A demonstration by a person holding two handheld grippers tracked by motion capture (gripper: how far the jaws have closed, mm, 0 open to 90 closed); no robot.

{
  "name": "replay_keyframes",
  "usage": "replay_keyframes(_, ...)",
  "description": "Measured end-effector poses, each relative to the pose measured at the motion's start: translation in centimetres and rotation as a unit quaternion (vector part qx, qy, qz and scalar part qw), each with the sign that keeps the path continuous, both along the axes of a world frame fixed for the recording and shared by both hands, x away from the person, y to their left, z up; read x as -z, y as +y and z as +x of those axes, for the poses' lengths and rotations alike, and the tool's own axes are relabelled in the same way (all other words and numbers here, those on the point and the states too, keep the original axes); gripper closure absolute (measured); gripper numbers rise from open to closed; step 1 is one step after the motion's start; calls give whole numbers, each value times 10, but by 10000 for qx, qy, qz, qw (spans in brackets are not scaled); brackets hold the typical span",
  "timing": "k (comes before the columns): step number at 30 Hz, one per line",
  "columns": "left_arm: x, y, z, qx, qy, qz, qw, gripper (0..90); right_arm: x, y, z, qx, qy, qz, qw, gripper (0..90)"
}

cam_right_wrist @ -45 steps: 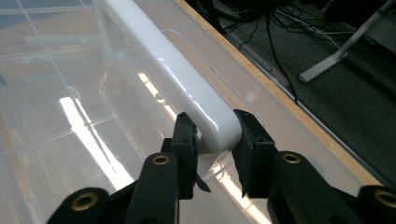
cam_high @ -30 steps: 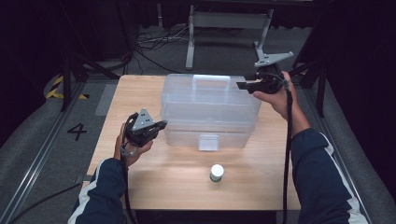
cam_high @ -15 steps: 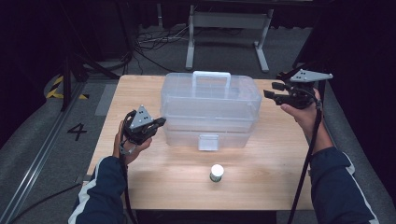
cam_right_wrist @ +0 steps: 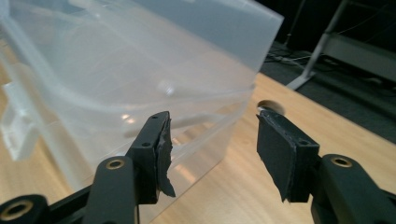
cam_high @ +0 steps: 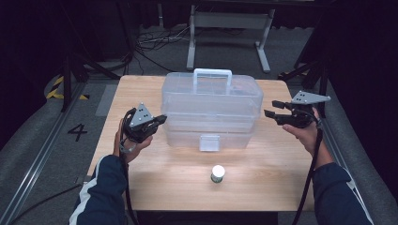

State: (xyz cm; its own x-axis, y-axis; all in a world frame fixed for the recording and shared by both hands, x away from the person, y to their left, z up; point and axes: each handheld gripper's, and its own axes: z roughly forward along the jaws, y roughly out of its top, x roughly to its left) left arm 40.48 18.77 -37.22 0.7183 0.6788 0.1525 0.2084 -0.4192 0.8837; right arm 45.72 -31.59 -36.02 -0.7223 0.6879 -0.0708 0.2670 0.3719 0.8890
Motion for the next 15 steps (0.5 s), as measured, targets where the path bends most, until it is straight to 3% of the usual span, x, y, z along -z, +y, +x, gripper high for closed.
replay_keyframes(7, -1, -3, 2, 31, 5, 11, 10000, 900, 18, 10, -4, -91, 57, -42, 9999, 433)
replay_keyframes(15, -1, -3, 4, 67, 6, 28, 10000, 900, 21, 19, -3, -109, -95, 127, 9998, 490)
